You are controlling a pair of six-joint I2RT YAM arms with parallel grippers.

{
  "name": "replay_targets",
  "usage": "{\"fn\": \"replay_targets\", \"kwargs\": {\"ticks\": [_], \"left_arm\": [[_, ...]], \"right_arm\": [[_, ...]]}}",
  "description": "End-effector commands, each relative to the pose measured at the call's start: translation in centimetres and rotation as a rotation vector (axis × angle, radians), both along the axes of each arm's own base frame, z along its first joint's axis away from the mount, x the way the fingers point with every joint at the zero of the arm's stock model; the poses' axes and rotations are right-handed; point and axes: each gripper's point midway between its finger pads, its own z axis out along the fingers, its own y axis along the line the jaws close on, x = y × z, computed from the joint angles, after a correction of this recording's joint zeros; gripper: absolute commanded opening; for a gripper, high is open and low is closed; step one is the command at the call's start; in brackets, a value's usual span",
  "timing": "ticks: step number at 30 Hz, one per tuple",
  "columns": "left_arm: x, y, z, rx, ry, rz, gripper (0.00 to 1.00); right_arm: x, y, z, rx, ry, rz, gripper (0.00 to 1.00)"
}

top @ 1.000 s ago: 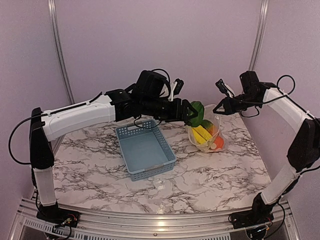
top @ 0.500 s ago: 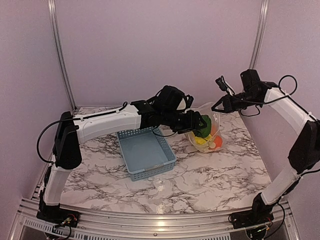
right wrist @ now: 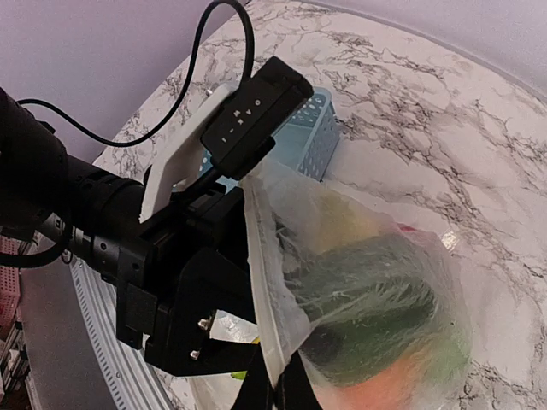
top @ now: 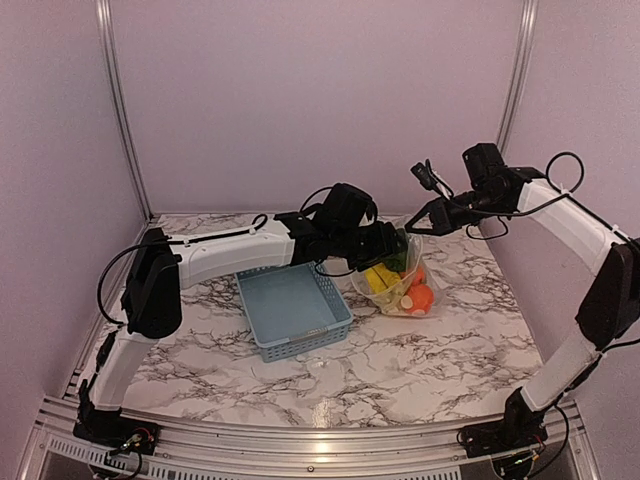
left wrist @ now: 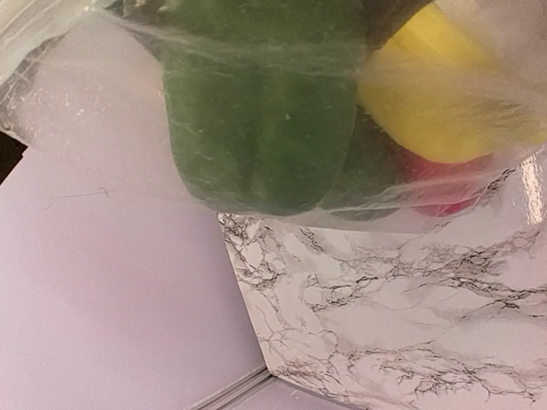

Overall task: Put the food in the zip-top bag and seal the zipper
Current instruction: Place the fake vegetable in the zipper food storage bag, then pass from the right arm to the left

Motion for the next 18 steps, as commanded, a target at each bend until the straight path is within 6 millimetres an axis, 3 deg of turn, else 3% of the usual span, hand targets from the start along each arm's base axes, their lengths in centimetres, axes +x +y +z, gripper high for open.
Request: {"fn": "replay_targets", "kwargs": {"ticks": [1, 6, 12, 16, 18], "left_arm": [[1.3, -0.3, 1.2, -0.067, 0.0, 0.065, 0.72], [1.0, 1.7, 4.7, -0.003, -0.121, 0.068, 0.98], [-0.5, 4.1, 9.7, 0.024, -0.224, 0.033, 0.99], [-3.1, 4.6, 12.9, 0.004, -0.274, -0.092, 0.99], [-4.3, 5.5, 13.4, 0.029, -0.312, -0.13, 0.99]], "right_arm": [[-0.2, 0.3, 1.8, 0.021, -0.061, 0.022, 0.0], [0.2, 0.2, 1.1, 0.012, -0.049, 0.015, 0.0], [0.8, -0.3, 1.0, 0.012, -0.043, 0.002, 0.0], [1.1, -1.2, 1.2, 0.008, -0.055, -0.01, 0.0], [1.2, -1.6, 1.2, 0.005, -0.054, -0.014, 0.0]]}}
